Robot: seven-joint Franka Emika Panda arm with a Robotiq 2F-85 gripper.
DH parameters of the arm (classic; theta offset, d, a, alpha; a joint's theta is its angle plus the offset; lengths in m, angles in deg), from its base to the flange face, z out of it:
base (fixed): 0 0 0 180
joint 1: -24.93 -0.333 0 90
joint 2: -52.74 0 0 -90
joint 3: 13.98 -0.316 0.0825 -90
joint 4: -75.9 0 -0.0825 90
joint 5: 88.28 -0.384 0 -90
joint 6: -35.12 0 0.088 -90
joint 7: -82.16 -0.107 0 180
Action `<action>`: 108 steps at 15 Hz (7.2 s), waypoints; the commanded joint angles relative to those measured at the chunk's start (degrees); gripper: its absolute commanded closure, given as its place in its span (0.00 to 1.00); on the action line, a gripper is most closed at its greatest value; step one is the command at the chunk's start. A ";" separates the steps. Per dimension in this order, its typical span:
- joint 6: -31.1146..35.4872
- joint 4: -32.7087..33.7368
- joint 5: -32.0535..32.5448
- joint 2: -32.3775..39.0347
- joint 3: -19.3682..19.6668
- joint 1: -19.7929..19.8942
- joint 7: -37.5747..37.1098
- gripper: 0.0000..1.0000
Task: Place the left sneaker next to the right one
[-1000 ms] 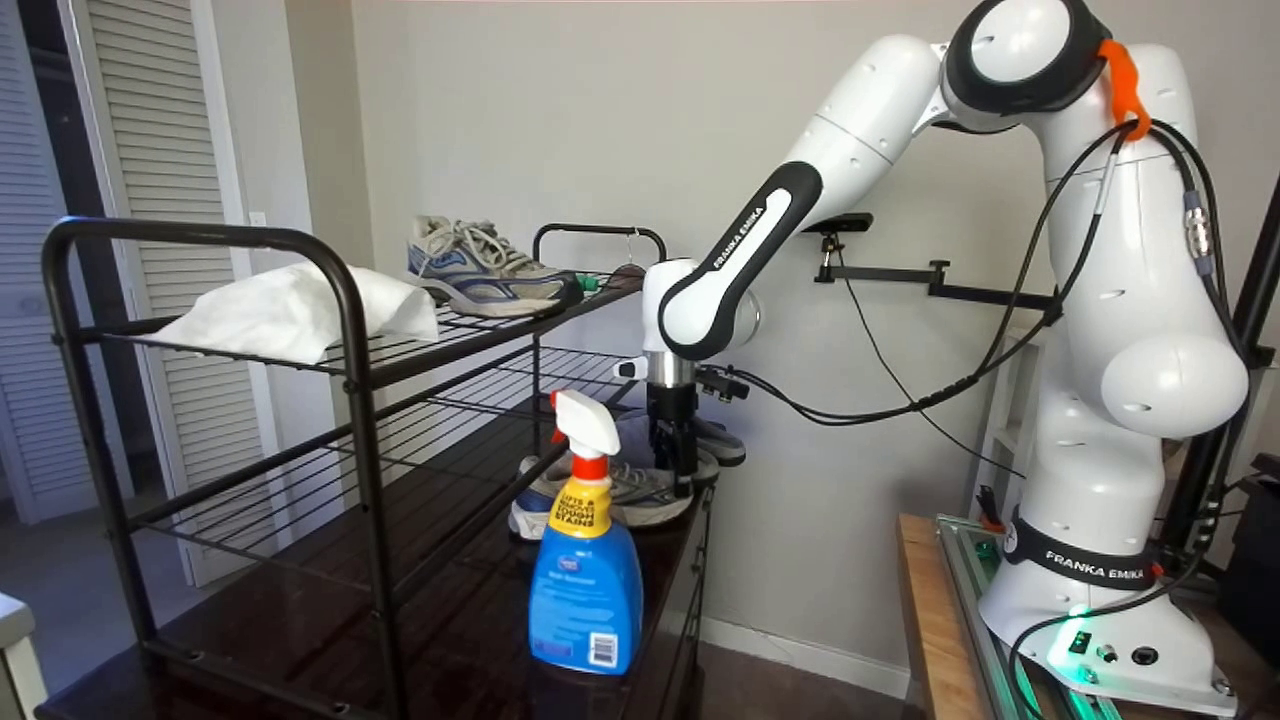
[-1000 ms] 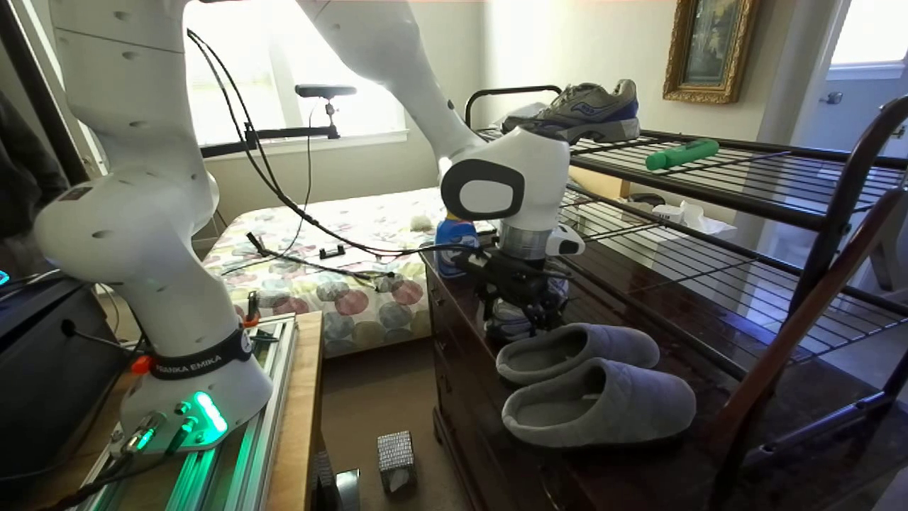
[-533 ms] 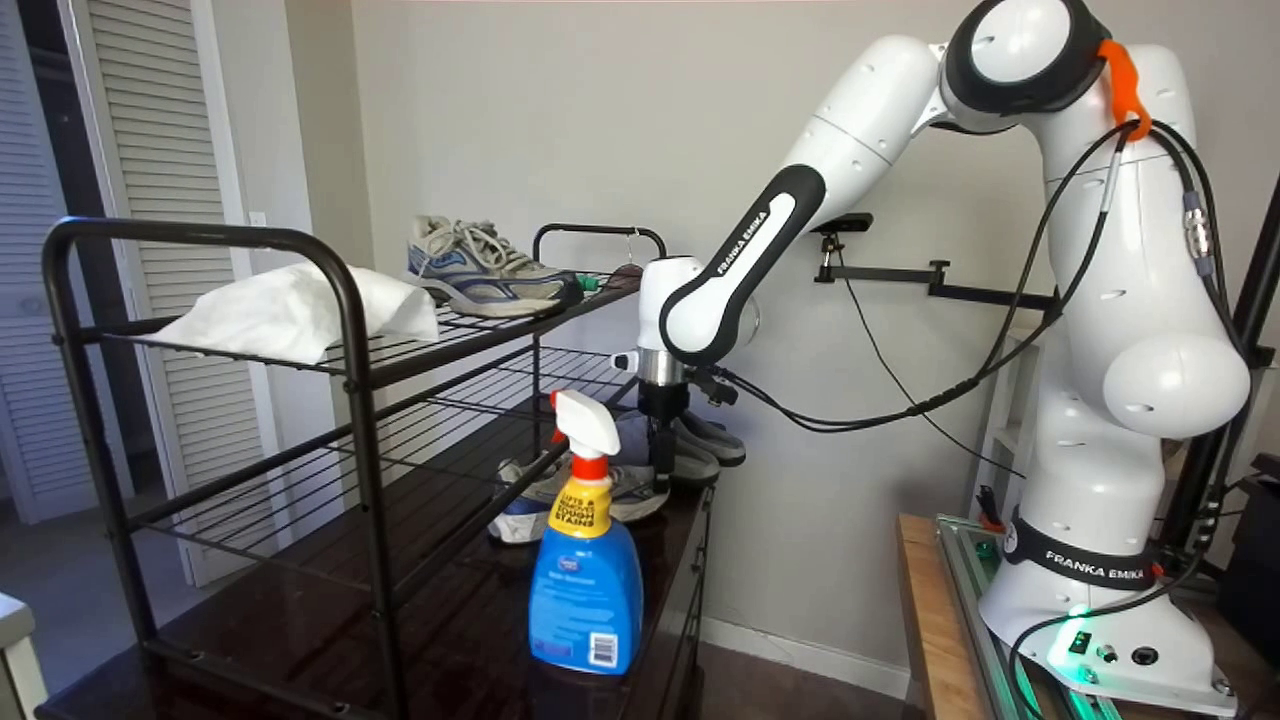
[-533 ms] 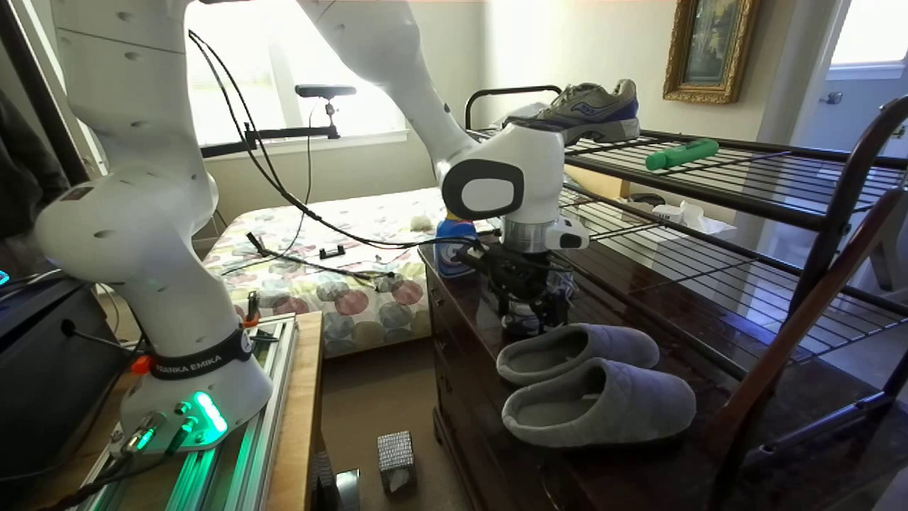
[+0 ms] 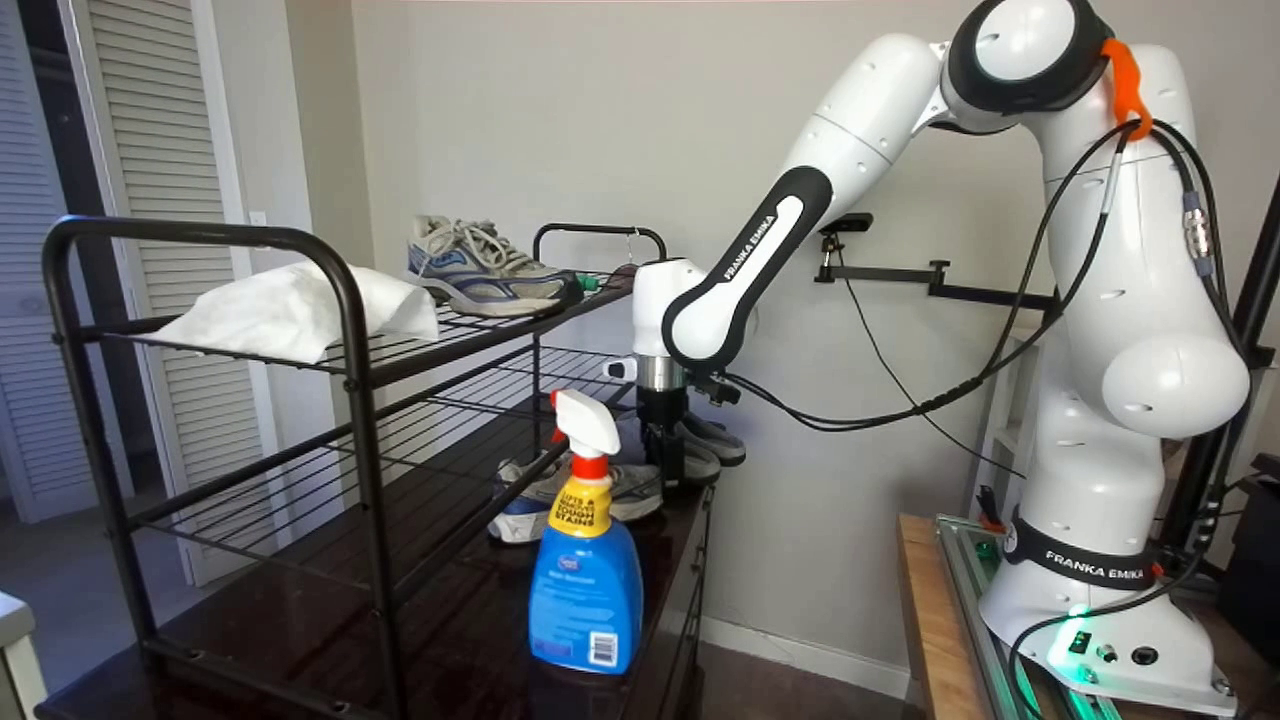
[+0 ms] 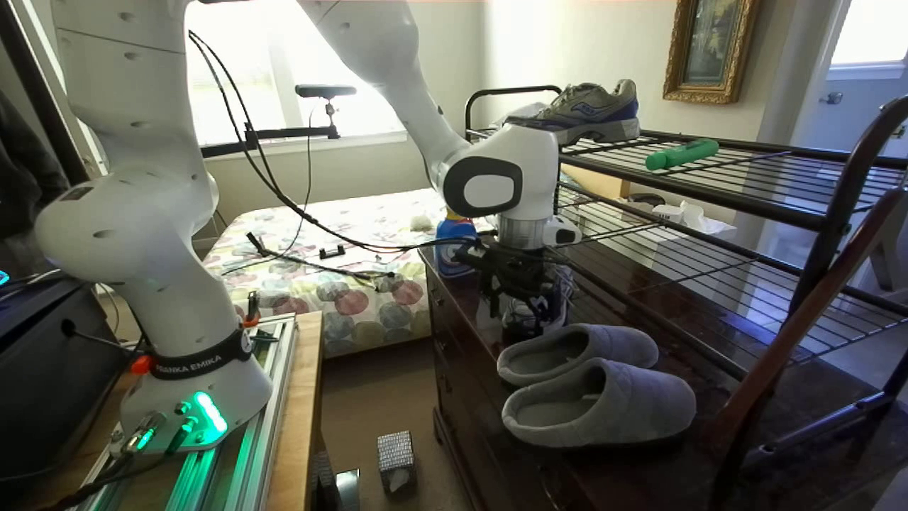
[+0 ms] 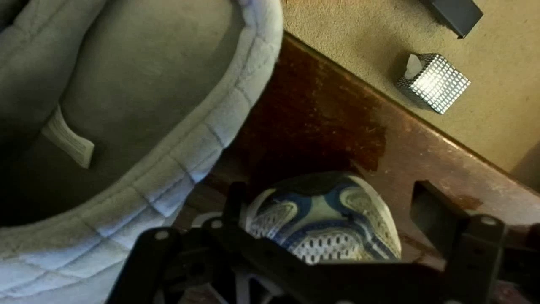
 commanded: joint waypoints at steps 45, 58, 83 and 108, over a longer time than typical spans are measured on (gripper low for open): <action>-11.32 0.18 2.16 -3.04 1.96 5.80 29.15 0.48; 3.59 -4.37 -7.18 -4.18 0.51 7.13 33.08 0.00; 7.28 -5.19 -44.70 -3.43 -5.03 11.85 69.84 0.00; 13.01 4.77 -65.24 7.02 -8.37 3.90 79.51 0.00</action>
